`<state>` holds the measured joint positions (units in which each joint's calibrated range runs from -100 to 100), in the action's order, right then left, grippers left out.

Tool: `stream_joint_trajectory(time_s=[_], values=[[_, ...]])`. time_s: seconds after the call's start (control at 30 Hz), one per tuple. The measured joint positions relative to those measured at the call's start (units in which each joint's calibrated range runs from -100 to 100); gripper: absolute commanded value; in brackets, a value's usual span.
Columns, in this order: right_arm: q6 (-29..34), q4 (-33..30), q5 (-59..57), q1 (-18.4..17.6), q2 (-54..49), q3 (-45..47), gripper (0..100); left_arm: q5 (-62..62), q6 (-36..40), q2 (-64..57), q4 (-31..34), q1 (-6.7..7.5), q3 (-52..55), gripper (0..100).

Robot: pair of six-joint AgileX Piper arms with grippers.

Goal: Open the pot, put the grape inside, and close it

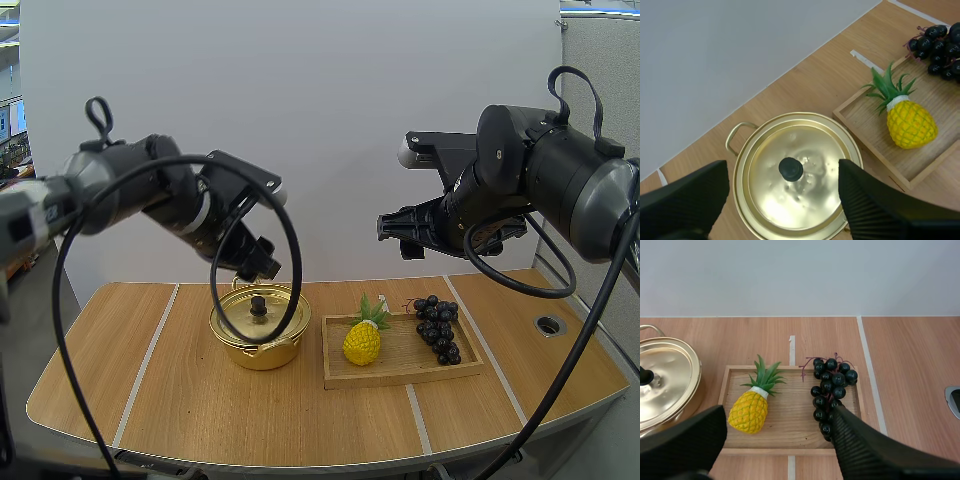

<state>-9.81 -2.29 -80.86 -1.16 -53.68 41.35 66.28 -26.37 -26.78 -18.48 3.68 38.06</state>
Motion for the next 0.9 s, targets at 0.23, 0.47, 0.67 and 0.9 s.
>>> stream_joint_trajectory(time_s=[0.23, 0.47, 0.67, 0.9], values=[[0.0, 0.0, 0.0, 0.0, 0.0, 0.0, 100, 9.31, 0.0, 10.01, 0.0, 0.15, -9.55, 100], [0.0, 0.0, 0.0, 0.0, 0.0, 0.0, 100, 12.38, -0.04, 18.39, 1.83, 0.15, -12.85, 100], [0.0, 0.0, 0.0, 0.0, 0.0, 0.0, 100, 12.19, -0.04, 23.84, 3.7, 0.15, -12.85, 100], [0.0, 0.0, 0.0, 0.0, 0.0, 0.0, 100, 8.4, -0.04, 28.89, 4.27, 0.15, -12.85, 100]])
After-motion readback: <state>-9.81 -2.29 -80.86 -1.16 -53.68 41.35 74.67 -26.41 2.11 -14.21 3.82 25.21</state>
